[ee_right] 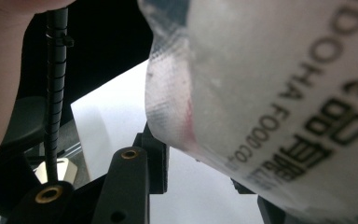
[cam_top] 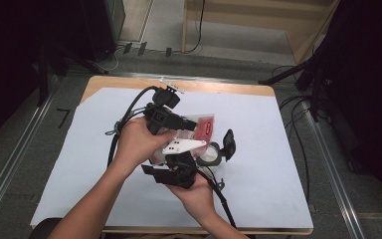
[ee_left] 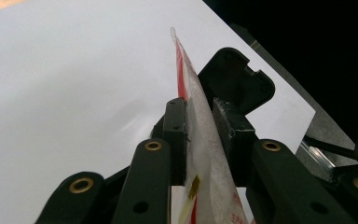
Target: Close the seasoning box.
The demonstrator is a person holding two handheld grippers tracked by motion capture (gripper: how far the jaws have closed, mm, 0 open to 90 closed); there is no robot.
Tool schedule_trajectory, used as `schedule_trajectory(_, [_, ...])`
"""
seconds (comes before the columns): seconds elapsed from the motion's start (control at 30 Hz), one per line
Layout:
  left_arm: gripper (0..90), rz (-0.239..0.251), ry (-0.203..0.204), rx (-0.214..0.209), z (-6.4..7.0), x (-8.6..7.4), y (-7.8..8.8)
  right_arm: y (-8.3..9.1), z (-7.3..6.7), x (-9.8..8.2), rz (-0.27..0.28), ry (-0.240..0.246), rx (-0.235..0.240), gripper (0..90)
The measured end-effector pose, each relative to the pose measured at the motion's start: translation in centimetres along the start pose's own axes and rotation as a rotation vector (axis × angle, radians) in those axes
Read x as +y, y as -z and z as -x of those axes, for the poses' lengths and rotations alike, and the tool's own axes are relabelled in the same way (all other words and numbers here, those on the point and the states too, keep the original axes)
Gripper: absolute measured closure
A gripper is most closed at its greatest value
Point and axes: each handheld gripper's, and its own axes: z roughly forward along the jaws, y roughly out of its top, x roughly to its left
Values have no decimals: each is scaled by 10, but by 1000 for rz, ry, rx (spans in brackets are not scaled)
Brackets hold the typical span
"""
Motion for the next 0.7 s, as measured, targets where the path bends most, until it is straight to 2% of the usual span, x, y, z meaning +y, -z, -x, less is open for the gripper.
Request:
schedule_trajectory(0.07, [765,0,5,-1,0,0,0,0,0,1,-11,-12,1,647])
schedule_trajectory(0.17, [775,-9,16,-9,-1,0,0,0,0,1,-12,-5,1,647])
schedule_trajectory(0.5, [769,-19,16,-5,-1,-1,0,0,0,0,-14,4,5,647])
schedule_trajectory(0.6, [767,-19,2,20,5,-1,1,0,0,0,-14,9,8,647])
schedule_trajectory(0.7, [768,-18,3,13,6,0,3,2,-1,1,-3,25,12,647])
